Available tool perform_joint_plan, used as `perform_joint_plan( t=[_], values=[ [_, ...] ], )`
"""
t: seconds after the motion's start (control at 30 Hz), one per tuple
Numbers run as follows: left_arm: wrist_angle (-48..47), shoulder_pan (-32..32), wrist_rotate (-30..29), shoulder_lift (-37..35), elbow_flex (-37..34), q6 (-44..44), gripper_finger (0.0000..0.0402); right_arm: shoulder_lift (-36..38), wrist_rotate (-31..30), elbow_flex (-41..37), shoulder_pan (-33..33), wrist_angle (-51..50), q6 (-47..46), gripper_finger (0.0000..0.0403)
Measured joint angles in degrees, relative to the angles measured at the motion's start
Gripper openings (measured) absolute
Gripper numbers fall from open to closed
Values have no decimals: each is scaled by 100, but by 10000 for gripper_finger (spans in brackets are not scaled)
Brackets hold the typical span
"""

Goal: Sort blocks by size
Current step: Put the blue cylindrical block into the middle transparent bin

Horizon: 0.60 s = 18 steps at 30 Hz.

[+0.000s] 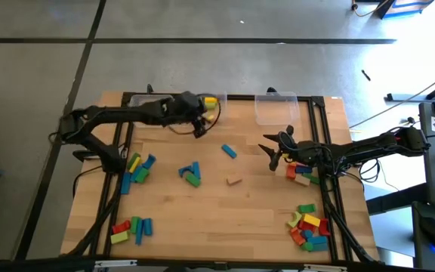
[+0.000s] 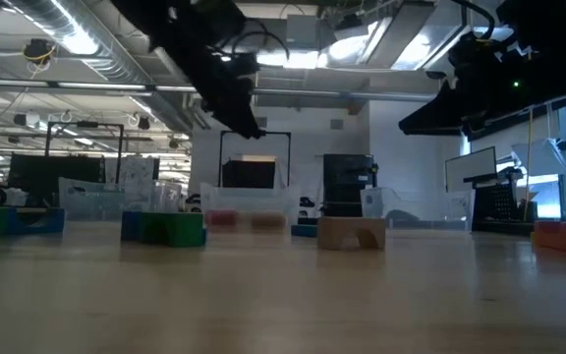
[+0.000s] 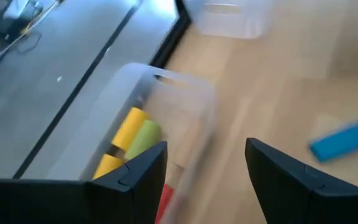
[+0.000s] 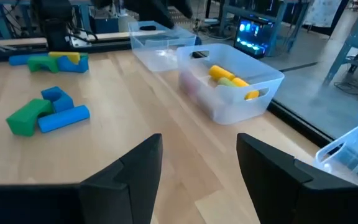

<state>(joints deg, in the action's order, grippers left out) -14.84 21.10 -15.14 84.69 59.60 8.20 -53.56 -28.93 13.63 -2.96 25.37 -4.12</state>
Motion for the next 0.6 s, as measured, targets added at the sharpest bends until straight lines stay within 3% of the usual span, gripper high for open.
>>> perform_joint_plan(
  t=[0.47, 0.6],
  values=[
    [2806, -852, 150, -1690, -2269, 19, 210, 20, 399, 501, 0, -416, -13, 209],
    [3788, -988, 610, -1882, -2705, 275, 210, 21, 899, 1142, -9, -1510, -29, 209]
  ],
)
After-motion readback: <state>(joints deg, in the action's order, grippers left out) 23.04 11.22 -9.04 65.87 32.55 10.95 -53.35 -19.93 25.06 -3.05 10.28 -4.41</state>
